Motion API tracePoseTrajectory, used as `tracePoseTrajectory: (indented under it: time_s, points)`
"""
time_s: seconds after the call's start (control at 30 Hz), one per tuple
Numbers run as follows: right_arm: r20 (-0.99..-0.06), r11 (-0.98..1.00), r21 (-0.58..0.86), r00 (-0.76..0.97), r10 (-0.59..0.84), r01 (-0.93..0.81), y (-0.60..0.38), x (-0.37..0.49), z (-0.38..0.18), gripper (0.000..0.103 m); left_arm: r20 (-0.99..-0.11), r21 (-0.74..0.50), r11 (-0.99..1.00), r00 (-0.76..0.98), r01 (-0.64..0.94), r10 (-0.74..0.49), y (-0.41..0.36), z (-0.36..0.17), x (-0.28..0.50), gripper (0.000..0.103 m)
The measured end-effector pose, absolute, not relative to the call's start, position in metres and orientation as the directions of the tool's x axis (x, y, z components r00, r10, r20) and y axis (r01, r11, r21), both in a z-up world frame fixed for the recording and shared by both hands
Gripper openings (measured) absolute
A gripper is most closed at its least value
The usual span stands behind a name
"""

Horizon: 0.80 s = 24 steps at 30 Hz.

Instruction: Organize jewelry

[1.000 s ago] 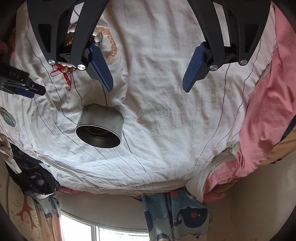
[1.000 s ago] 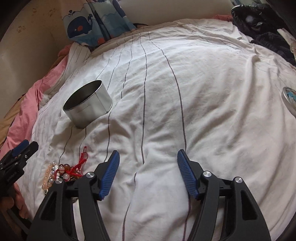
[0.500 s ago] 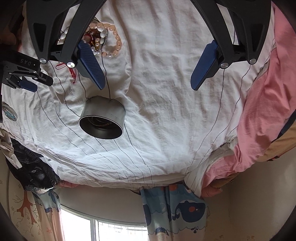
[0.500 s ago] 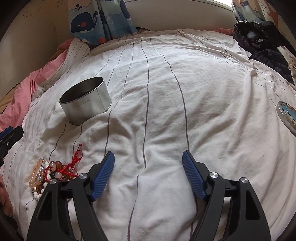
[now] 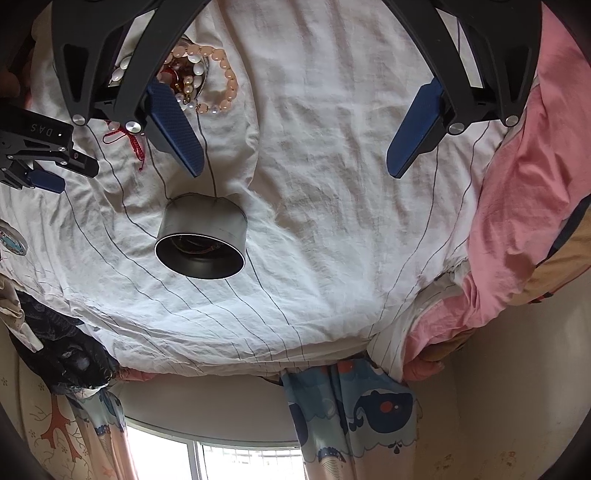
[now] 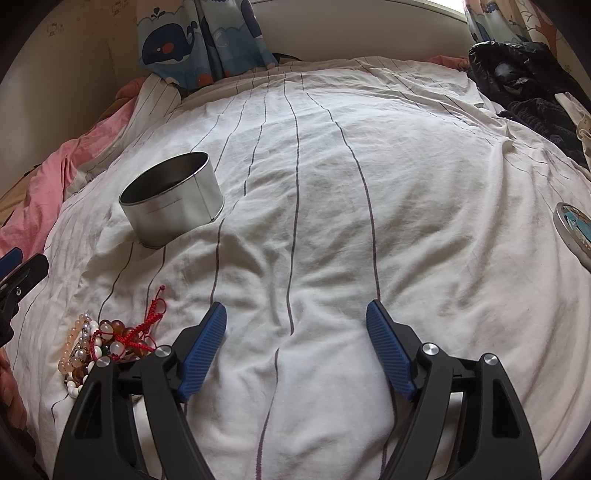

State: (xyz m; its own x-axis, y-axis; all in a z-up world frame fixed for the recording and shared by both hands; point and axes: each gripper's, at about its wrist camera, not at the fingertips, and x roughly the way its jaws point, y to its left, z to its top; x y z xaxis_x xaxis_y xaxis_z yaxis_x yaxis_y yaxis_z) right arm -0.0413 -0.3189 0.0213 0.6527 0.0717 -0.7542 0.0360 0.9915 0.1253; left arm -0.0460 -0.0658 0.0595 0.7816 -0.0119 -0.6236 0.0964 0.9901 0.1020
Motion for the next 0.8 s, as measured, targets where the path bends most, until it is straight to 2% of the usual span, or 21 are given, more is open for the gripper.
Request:
tracePoseTrajectory:
  time_s: [0.8]
  points:
    - [-0.754,0.992,0.124,0.654,0.07,0.037,-0.3174,-0.0411,0.0218,0.078,-0.65,0.115,0.987,0.76,0.112,-0.011,-0.065,0.0523,-0.0409,0.095]
